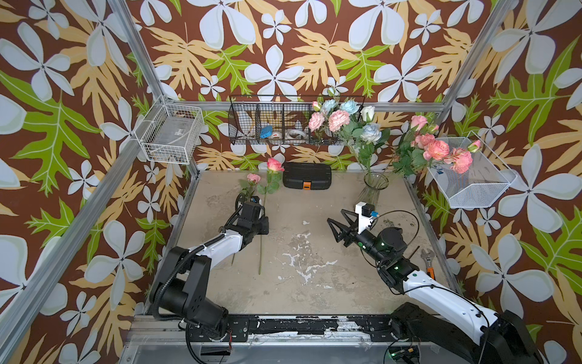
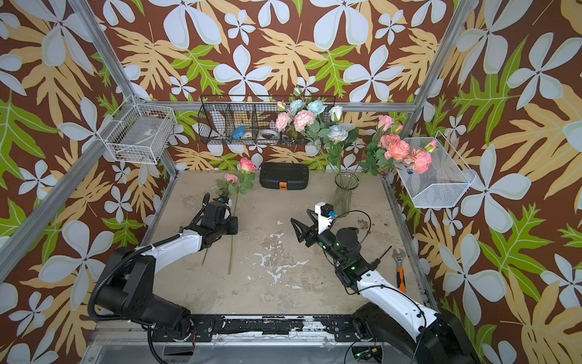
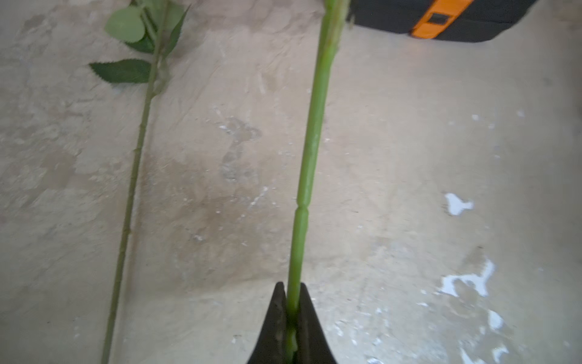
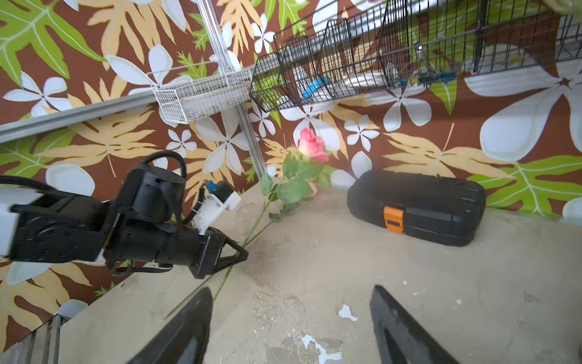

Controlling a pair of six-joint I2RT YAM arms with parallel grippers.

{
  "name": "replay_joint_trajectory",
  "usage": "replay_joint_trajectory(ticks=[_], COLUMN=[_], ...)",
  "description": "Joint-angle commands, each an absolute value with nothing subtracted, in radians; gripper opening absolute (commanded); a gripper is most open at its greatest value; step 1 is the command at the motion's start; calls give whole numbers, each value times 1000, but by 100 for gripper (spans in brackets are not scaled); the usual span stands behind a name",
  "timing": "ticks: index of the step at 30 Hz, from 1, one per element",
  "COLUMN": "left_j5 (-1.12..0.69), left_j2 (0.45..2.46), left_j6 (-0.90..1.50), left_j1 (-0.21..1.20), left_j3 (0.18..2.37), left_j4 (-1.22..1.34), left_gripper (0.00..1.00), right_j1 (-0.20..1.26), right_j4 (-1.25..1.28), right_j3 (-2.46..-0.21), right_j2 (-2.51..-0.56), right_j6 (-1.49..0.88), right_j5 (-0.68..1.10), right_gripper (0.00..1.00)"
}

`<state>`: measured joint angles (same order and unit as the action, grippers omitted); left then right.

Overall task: Pick out pink flowers from the vase
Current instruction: Place the flower at the center of the board.

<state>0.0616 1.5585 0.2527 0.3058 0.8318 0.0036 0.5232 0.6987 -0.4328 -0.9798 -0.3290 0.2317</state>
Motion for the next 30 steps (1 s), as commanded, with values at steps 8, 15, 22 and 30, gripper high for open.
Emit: replay_joint_trajectory(ticks=[8,15,22,30], left_j5=[136,177,193,226], left_j2=[1898,1989,2014,1985], left_j6=[147,121,132,137], left_j1=[259,233,217,216], left_j3=[1147,1233,1253,1229], left_j4=[-217,-279,-302,-317], left_gripper=[0,0,0,2], right_j1=[529,531,531,531], right_j4=[862,844,844,835], right_j3=[-406,-389,-390,-392], right_j2=[-949,-913,-912,-912], right_j6=[-236,-213,-212,-212], right_j5=[321,291,285,265], right_gripper=[83,83,82,82])
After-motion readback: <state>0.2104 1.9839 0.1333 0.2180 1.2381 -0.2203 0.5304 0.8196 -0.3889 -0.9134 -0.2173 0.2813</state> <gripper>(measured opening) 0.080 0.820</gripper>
